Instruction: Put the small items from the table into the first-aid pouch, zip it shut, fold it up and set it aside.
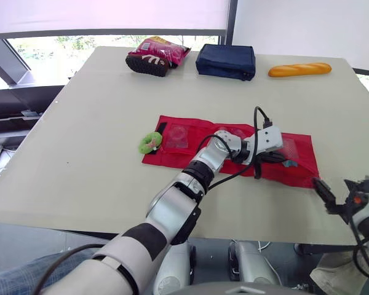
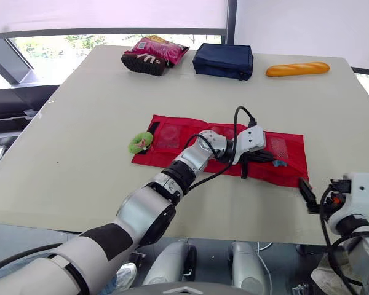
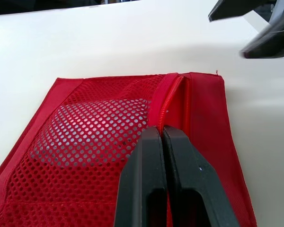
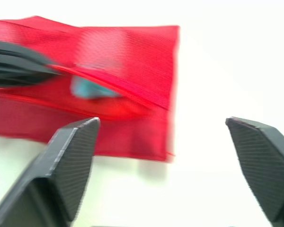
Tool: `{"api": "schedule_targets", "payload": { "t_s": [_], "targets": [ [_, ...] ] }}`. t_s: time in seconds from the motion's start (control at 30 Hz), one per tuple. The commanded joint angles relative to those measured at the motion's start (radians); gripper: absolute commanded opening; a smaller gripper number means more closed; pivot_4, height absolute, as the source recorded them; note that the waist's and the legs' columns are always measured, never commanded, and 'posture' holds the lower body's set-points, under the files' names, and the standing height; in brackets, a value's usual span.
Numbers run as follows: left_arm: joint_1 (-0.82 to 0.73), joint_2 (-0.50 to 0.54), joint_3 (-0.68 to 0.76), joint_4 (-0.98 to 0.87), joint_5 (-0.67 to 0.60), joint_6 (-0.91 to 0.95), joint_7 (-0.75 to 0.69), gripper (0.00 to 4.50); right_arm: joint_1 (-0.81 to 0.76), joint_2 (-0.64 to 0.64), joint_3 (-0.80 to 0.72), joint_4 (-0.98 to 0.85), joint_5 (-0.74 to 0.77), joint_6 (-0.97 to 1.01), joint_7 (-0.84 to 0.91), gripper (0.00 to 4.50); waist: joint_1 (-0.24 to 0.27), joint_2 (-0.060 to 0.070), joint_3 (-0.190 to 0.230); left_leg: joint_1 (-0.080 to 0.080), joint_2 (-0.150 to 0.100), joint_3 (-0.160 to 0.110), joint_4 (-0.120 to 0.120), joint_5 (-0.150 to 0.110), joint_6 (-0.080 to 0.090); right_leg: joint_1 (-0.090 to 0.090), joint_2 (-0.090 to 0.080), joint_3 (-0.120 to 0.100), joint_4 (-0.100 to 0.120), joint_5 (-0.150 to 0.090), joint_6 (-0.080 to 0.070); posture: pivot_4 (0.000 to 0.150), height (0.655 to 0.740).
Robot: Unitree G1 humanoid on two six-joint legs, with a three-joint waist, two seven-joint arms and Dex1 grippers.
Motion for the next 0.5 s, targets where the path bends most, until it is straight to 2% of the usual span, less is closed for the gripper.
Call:
{"api": "schedule_targets", "payload": {
  "t_s": [0.03,0.2,0.23,0.3,0.5],
  "targets": [
    [-0.007,-0.086,-0.006,-0.046,-0.026,-0.016,-0.006,0.0,-0.062,0.064,-0.009,0.076,0.073,0.002,-0.043,4.44,0.0,0.0,0.0,0.0,0.0,0.0,0.0,0.0,0.0,0.0,0.0,0.0,0.0,0.0,0.0,0.15,0.7164],
    [0.0,-0.084,-0.007,-0.067,-0.035,-0.01,-0.007,0.0,-0.107,0.113,0.021,0.131,0.168,0.024,-0.054,4.44,0.004,0.0,0.0,-0.001,0.0,0.0,0.0,0.0,0.0,0.0,0.0,0.0,0.0,0.002,-0.003,0.15,0.7164],
    [0.003,-0.083,-0.008,-0.073,-0.037,-0.008,-0.008,0.0,-0.111,0.113,0.026,0.131,0.177,0.023,-0.058,4.21,0.004,0.0,0.0,-0.001,0.0,0.0,0.0,0.0,0.0,0.0,0.0,0.0,0.0,0.002,-0.003,0.15,0.7164],
    [0.009,-0.079,-0.008,-0.087,-0.042,-0.005,-0.01,0.0,-0.114,0.114,0.029,0.13,0.192,0.011,-0.064,3.69,0.004,0.0,0.0,-0.001,0.0,0.0,0.0,0.0,0.0,0.0,0.0,0.0,0.0,0.002,-0.003,0.15,0.7164],
    [0.025,-0.063,0.0,-0.119,-0.065,0.031,-0.024,0.0,-0.114,0.093,0.025,0.141,0.203,-0.034,-0.075,0.87,0.005,0.0,0.0,-0.001,0.0,0.0,0.0,0.0,0.0,0.0,0.0,0.0,0.0,0.001,-0.002,0.15,0.7164]
  ]
}}
